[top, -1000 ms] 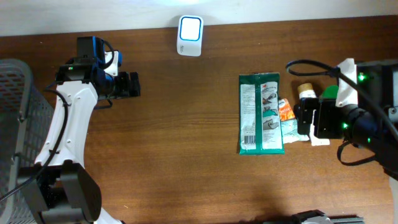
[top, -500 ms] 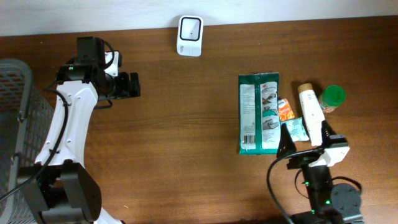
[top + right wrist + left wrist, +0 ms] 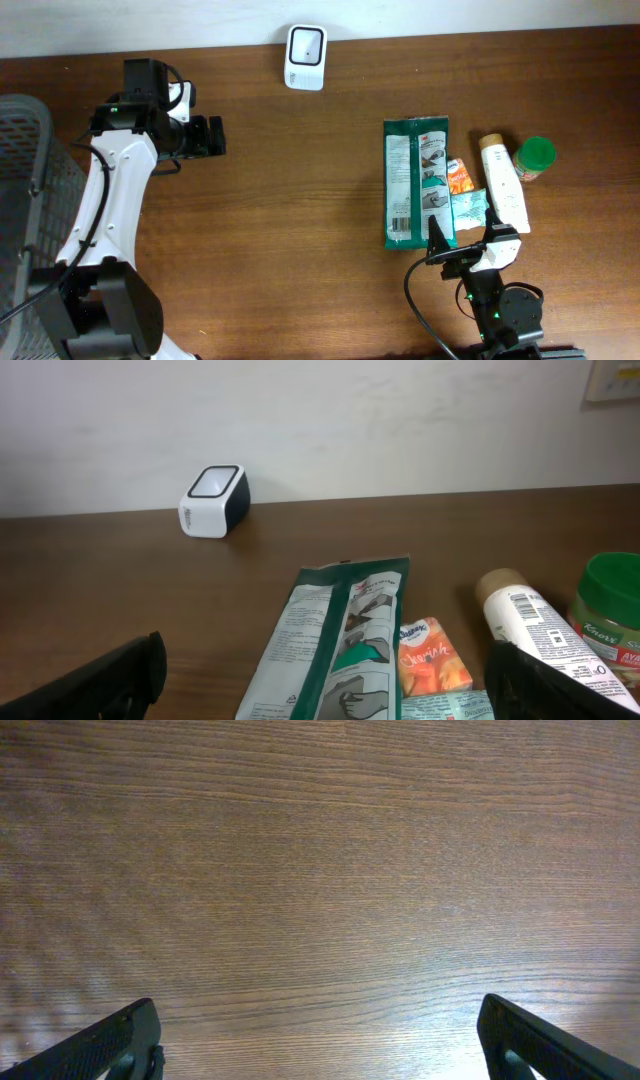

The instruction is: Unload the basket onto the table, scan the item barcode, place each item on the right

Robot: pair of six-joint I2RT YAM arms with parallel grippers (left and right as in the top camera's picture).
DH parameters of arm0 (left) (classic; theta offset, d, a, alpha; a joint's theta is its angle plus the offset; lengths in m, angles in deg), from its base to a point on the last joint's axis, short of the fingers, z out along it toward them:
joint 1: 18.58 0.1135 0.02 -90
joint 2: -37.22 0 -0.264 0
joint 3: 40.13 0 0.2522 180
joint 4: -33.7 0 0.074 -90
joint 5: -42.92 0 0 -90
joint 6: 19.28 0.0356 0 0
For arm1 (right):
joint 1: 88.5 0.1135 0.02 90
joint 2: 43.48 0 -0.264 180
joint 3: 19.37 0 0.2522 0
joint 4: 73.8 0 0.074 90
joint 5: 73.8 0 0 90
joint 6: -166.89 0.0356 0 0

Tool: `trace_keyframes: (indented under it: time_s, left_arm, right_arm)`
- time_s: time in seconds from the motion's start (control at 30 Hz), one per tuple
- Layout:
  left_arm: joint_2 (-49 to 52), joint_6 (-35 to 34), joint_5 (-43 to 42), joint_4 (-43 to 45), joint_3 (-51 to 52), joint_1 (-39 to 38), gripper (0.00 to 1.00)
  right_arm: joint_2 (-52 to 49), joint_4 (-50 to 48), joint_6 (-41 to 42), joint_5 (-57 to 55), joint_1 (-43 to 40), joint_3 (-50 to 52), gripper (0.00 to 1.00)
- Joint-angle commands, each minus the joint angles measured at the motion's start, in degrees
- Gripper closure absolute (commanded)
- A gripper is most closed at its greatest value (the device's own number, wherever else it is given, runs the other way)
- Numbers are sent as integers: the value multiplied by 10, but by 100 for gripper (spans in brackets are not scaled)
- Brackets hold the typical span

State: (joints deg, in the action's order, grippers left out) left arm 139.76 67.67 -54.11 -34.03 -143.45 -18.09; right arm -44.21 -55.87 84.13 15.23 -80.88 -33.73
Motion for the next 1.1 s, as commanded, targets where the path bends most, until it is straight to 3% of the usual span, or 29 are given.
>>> trace_keyframes:
  time_s: [0.0, 0.3, 0.43, 0.47, 0.53, 0.57, 0.67, 0.87, 1.07]
  left_arm:
    - [-3, 1, -2, 0, -4, 1, 1]
    - [-11, 1, -2, 0, -4, 0, 1]
    - [-146, 1, -1, 1, 18, -17, 1]
    - [-249, 12, 49, 100, 115, -27, 1]
    - [-329, 14, 49, 213, 213, -27, 1]
    - [-403, 38, 48, 313, 307, -27, 1]
    - [-532, 129, 30, 429, 449, -27, 1]
    - [-822, 227, 28, 549, 732, -27, 1]
    - [-1007, 234, 28, 522, 865, -7, 1]
  right_arm:
    - [5, 5, -4, 3, 2, 3, 2]
    - [5, 5, -4, 3, 2, 3, 2]
    - [5, 5, -4, 3, 2, 3, 2]
    - [5, 5, -4, 3, 2, 3, 2]
    - [5, 5, -4, 3, 2, 3, 2]
    - [5, 5, -4, 3, 2, 3, 1]
    - [5, 5, -4, 3, 2, 3, 2]
    - [5, 5, -4, 3, 2, 3, 2]
    - [5, 5, -4, 3, 2, 3, 2]
